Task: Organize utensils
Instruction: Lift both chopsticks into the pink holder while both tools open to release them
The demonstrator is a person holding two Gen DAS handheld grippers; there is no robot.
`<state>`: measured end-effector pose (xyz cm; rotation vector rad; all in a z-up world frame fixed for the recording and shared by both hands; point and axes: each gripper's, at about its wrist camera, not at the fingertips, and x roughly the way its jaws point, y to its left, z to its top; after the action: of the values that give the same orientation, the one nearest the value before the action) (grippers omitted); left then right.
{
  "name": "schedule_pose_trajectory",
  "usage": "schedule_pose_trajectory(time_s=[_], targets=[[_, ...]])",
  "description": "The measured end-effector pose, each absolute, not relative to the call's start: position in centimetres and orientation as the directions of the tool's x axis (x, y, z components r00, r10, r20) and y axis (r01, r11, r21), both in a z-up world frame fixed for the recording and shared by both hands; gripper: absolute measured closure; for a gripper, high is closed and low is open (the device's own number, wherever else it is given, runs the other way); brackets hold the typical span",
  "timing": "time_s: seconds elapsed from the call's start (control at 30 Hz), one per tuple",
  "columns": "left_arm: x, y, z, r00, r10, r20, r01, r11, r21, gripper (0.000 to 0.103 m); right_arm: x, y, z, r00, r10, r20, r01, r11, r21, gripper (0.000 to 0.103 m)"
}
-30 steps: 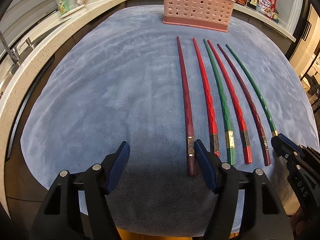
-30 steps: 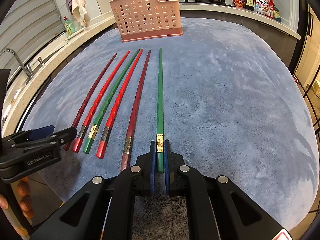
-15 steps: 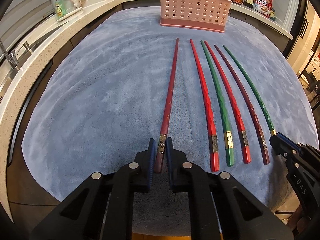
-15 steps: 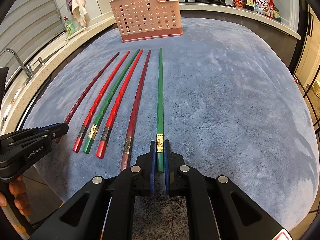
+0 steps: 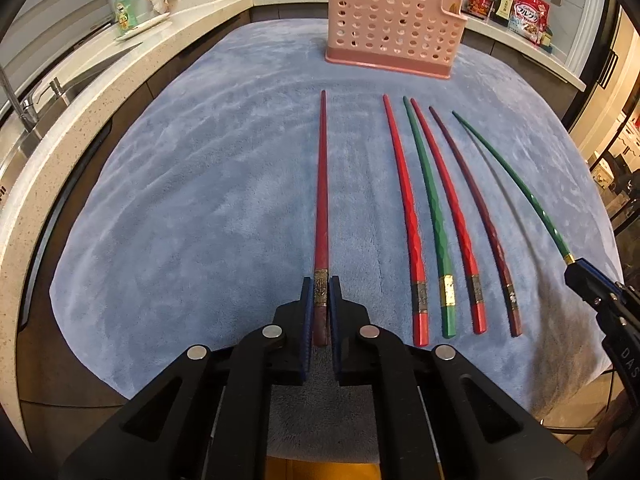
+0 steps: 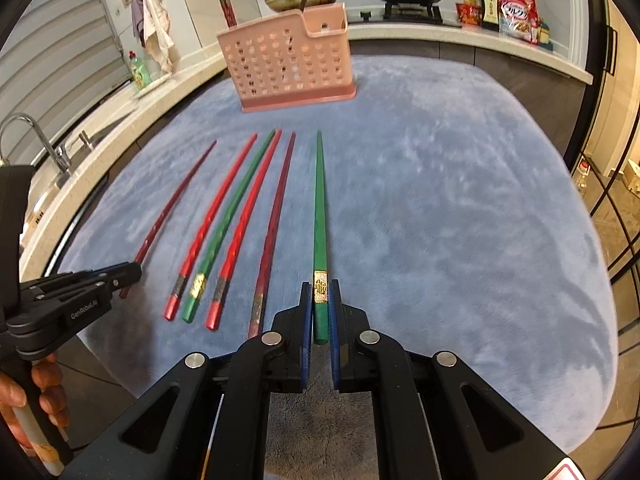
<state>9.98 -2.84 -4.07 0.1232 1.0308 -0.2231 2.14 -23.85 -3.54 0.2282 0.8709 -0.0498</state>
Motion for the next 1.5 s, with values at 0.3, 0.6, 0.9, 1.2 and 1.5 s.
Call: schedule_pose_trajectory(time_s=[0.3, 0.6, 0.9, 1.2, 1.5], targets=[[10.8, -1.6, 0.9, 0.570, -0.170, -0.804, 0.210, 0.976, -0.057, 0.096, 2.4, -25.8, 1.8, 0.728, 0.031, -0.685, 0.148, 0.968, 0.201, 0.096], [13.2, -0.9, 6.0, 0.644, -0.207, -0.736, 0.202, 0.975, -0.098, 0.096, 4.5, -27.2, 6.8, 0.801, 0.014, -0.598, 0.131, 0.971, 0.198, 0.097], [17.9, -1.5, 11.3, 0.700, -0.246, -0.670, 0.216, 0.968, -0.130, 0.096, 7.8, -28.8, 10.6, 0.851, 0.014, -0.525, 0.124, 0.966, 0.226, 0.097], [21.6, -3.5, 16.7, 0.755, -0.285, -0.591, 0.258, 0.957, -0.133, 0.096, 11.5, -29.8, 14.7, 0.898, 0.047, -0.437, 0.084, 0.958, 0.275, 0.096], [24.8, -5.3, 24.3, 0.827, -0.338, -0.450, 0.299, 0.941, -0.157, 0.096, 16.3, -31.5, 20.6, 0.955, 0.081, -0.285, 0.028, 0.933, 0.360, 0.096]])
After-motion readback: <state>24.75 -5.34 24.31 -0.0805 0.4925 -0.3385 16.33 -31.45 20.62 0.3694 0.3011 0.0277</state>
